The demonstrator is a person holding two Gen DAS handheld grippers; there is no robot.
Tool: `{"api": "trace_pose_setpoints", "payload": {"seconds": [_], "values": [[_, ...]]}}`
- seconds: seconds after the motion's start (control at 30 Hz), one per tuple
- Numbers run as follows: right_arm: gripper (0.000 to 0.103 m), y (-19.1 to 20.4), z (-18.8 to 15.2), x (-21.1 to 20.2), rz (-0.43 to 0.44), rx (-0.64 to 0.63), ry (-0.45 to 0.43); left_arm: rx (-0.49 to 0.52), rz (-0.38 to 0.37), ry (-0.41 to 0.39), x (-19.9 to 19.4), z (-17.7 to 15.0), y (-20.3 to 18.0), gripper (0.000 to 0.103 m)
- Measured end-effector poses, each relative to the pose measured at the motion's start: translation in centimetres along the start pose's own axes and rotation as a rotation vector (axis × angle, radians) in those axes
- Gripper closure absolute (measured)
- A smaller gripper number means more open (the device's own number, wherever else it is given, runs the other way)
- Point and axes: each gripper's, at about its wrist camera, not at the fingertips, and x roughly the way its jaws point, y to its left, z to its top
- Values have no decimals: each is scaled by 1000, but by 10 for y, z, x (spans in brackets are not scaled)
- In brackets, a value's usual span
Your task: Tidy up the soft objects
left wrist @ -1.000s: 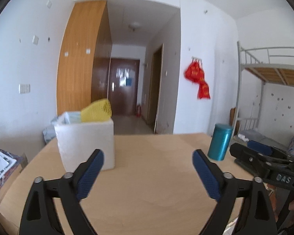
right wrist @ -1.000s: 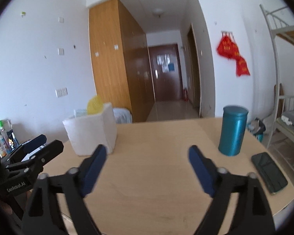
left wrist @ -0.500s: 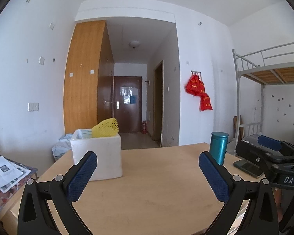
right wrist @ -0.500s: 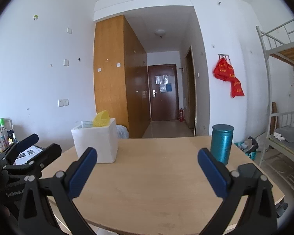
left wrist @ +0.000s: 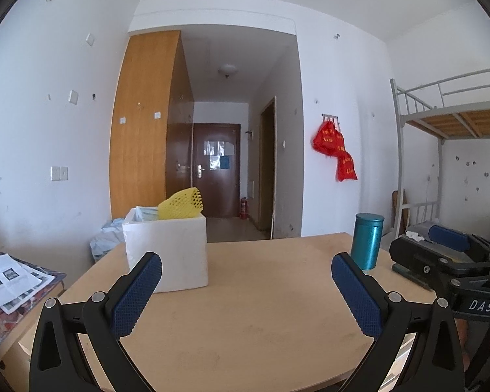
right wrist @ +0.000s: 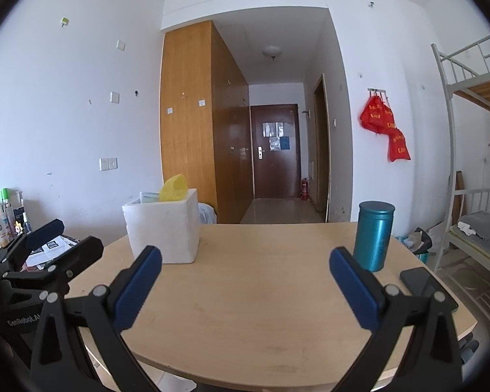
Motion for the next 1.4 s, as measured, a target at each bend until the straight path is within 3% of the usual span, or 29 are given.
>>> {"api": "trace_pose_setpoints", "payload": {"seconds": [1.4], "values": [[0,0,-5,-1,-6,10,4,-5,1,-12,-8,5,0,0]]}}
